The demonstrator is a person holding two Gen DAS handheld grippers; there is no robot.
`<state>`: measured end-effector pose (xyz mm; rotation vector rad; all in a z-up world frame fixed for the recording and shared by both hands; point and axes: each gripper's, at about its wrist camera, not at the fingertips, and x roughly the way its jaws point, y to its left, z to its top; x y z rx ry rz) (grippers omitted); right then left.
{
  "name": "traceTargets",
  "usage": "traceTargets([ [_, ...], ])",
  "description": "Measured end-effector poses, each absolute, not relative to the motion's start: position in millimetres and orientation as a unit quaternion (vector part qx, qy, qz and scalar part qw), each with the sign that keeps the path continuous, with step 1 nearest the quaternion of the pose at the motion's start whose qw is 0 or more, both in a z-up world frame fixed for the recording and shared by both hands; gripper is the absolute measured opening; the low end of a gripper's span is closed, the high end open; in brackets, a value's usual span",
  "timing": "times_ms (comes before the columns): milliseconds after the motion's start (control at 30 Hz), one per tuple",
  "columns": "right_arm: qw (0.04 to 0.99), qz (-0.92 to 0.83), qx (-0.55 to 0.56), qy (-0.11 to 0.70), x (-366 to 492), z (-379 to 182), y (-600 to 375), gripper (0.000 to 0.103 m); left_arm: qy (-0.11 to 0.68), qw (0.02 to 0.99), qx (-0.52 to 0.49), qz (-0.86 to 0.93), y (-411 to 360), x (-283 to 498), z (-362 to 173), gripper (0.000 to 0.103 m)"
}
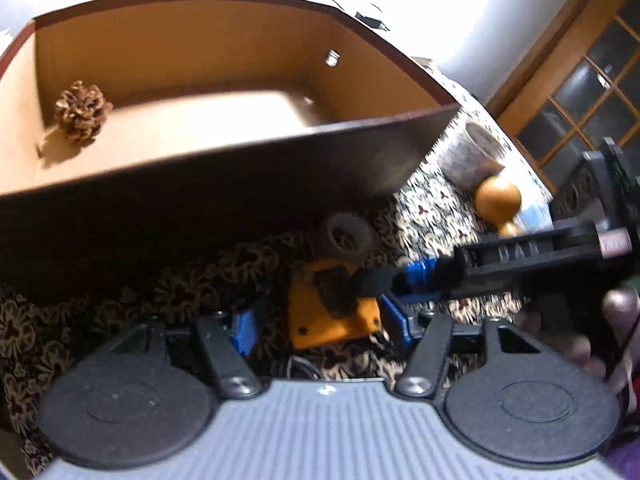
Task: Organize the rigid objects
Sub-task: 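Close the right gripper on the orange tape measure, then lift the tape measure with the right gripper and carry it over the box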
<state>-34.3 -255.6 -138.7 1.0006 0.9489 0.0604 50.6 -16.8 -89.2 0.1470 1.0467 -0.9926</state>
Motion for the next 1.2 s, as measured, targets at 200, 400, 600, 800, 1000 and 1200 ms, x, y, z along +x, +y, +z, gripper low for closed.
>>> traceTargets([
  [200, 0.755, 0.043, 0.485, 0.439, -34, -143, -263, 0.015, 0.477, 0.749, 0.095, -0.45, -30, 43, -98, 0.062],
  [400, 0.756, 0.052, 0.489, 0.433, -34, -142, -263, 0.015, 0.469, 0.762, 0.109, -0.432, -34, 37, -105, 0.056],
  [600, 0.776, 0.054, 0.458, 0.429, -35, -136, -256, 0.017, 0.459, 0.773, 0.114, -0.423, -39, 39, -98, 0.043],
  [800, 0.795, 0.038, 0.426, 0.431, -40, -126, -248, 0.015, 0.455, 0.764, 0.132, -0.438, -47, 29, -91, 0.041],
  [1000, 0.805, 0.018, 0.427, 0.411, -66, -101, -257, 0.015, 0.432, 0.757, 0.129, -0.473, -56, 8, -62, 0.041],
  [1200, 0.848, -0.006, 0.394, 0.353, -88, -49, -265, 0.015, 0.363, 0.766, 0.131, -0.515, -66, -7, -12, 0.041],
])
